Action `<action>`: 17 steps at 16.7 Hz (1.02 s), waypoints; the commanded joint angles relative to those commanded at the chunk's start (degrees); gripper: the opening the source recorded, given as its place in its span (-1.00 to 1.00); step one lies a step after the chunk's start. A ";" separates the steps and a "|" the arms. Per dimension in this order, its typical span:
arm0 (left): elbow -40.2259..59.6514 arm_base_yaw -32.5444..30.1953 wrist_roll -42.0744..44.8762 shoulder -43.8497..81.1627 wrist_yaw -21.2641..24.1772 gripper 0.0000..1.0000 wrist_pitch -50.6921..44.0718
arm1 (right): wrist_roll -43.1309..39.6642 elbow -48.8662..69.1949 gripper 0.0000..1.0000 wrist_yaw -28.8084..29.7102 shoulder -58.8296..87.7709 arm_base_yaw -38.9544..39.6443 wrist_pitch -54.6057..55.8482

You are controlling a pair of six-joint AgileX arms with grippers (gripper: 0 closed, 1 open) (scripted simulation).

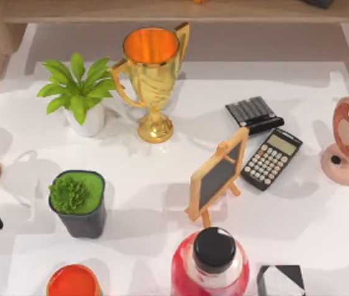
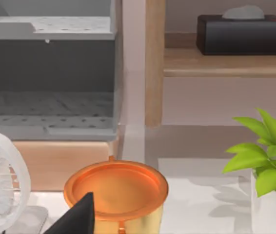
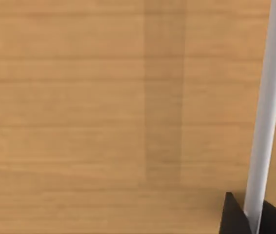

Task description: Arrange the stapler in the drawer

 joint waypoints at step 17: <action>0.00 0.00 0.00 0.00 0.00 1.00 0.00 | -0.19 17.99 -1.00 4.51 8.17 4.13 -10.46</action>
